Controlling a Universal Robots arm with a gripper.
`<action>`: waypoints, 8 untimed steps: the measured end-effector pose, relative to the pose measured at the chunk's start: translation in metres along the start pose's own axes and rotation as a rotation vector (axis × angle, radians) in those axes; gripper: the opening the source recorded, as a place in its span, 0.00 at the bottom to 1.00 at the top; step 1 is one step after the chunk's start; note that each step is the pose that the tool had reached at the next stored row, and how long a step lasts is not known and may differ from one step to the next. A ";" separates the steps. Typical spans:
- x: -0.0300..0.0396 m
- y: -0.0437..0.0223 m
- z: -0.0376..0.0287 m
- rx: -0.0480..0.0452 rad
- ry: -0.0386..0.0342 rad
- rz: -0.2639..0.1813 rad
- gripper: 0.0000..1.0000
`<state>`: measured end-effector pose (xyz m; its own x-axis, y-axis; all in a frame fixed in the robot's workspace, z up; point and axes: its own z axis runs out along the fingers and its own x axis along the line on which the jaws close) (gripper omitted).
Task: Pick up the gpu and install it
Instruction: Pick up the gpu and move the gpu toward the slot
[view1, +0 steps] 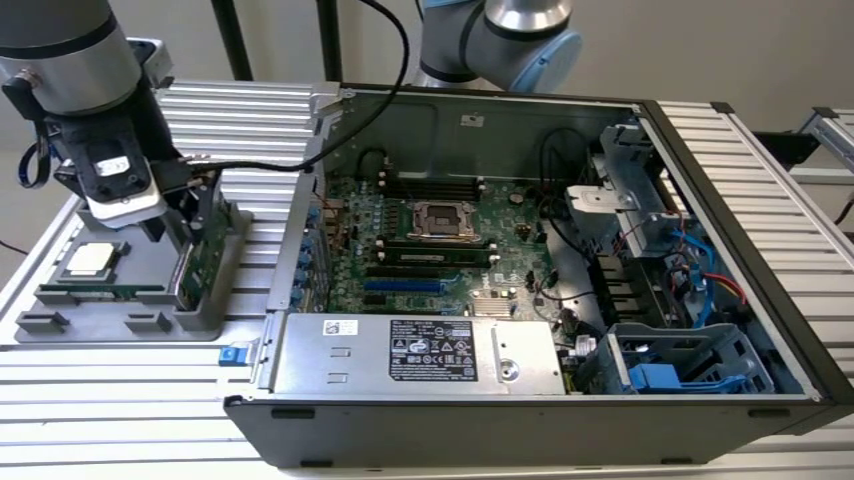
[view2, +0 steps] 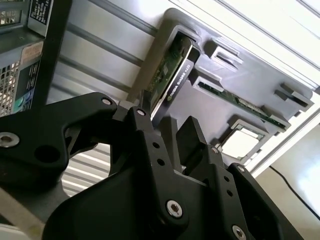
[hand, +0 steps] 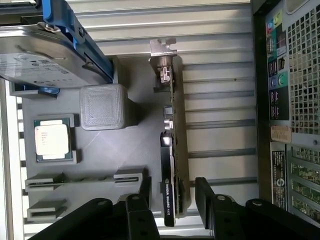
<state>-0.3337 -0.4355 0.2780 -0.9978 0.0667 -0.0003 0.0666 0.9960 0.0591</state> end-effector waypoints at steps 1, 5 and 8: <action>0.0001 0.0001 0.0015 0.0000 0.0000 -0.001 1.00; 0.0002 0.0007 0.0079 0.0000 0.0002 -0.003 1.00; 0.0002 0.0016 0.0126 0.0000 0.0002 -0.004 1.00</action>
<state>-0.3338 -0.4331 0.2655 -0.9980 0.0629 -0.0003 0.0628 0.9963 0.0591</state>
